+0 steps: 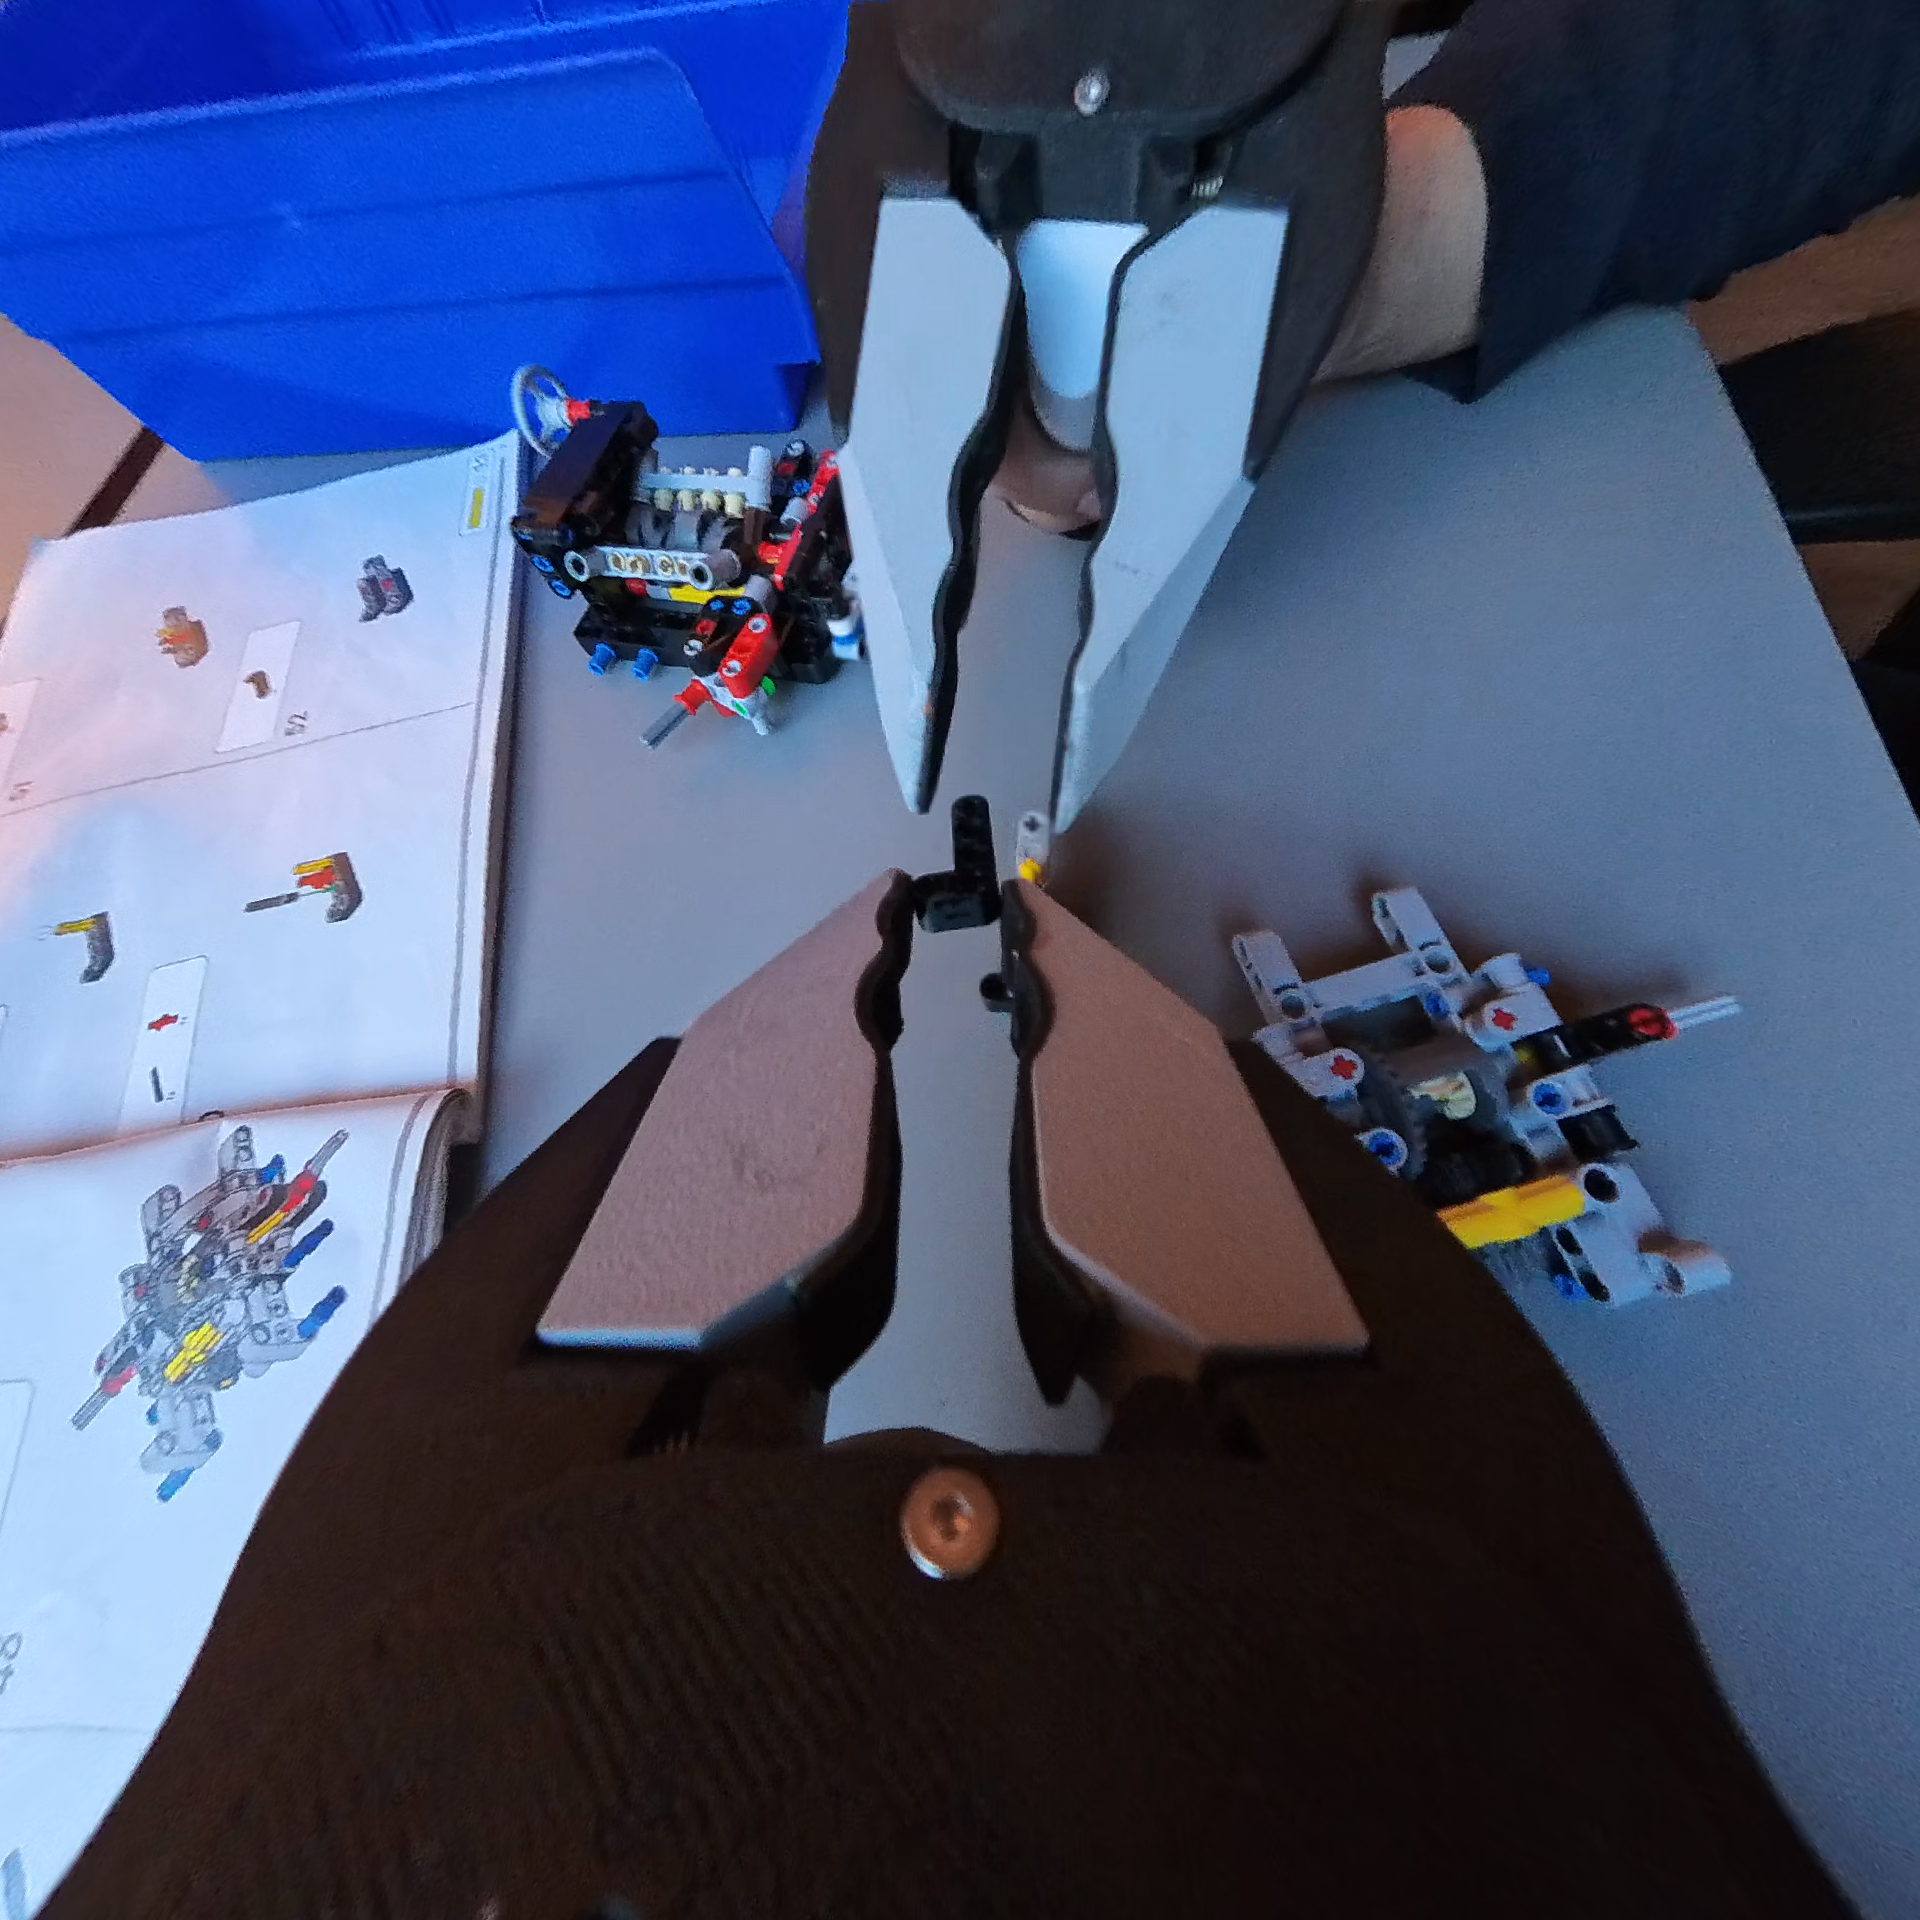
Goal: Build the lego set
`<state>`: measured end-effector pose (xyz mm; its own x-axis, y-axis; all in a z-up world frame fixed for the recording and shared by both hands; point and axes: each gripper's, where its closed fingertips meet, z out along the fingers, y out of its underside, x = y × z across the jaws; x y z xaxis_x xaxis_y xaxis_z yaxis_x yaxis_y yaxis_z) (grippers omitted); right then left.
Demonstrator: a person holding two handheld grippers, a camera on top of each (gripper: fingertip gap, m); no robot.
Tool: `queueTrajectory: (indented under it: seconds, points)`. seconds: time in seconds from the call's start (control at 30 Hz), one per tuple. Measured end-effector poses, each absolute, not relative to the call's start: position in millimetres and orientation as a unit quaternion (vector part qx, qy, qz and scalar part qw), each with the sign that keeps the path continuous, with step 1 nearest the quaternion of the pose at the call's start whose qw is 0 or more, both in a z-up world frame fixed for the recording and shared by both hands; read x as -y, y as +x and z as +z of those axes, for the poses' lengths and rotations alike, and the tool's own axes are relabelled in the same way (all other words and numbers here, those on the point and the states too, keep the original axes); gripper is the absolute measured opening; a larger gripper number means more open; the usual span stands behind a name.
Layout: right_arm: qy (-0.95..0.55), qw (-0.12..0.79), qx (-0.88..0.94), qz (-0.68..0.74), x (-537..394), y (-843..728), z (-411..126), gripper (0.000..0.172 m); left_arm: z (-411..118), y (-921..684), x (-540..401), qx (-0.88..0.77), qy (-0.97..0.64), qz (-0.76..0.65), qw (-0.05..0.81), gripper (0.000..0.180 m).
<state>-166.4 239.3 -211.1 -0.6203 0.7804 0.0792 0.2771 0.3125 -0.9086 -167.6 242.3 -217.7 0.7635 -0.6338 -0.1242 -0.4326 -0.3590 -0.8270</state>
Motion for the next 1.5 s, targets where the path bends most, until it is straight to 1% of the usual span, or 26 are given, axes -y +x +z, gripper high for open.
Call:
queueTrajectory:
  seconds: [0.17,0.27,0.33,0.37,0.47,0.8,1.0,1.5]
  points:
    - [-0.328,0.261,0.765,0.488,-236,-173,-206,0.011,-204,-166,-243,-0.319,-0.802,-0.108,0.494,0.013]
    - [-0.331,0.254,0.763,0.494,-237,-173,-205,0.012,-203,-166,-244,-0.313,-0.799,-0.11,0.501,0.013]
    - [-0.332,0.25,0.765,0.492,-237,-173,-206,0.011,-203,-166,-244,-0.31,-0.8,-0.12,0.499,0.013]
    - [-0.336,0.248,0.765,0.491,-238,-173,-207,0.005,-205,-167,-244,-0.305,-0.803,-0.127,0.496,0.014]
    - [-0.341,0.228,0.763,0.499,-237,-172,-211,0.004,-211,-167,-244,-0.287,-0.81,-0.153,0.487,0.014]
    - [-0.341,0.222,0.771,0.49,-238,-170,-212,0.004,-216,-167,-244,-0.29,-0.814,-0.15,0.481,0.015]
    - [-0.339,0.224,0.777,0.482,-243,-164,-209,0.004,-216,-169,-240,-0.299,-0.815,-0.144,0.474,0.021]
    - [-0.338,0.203,0.796,0.46,-240,-158,-220,0.004,-226,-167,-238,-0.294,-0.825,-0.165,0.454,0.019]
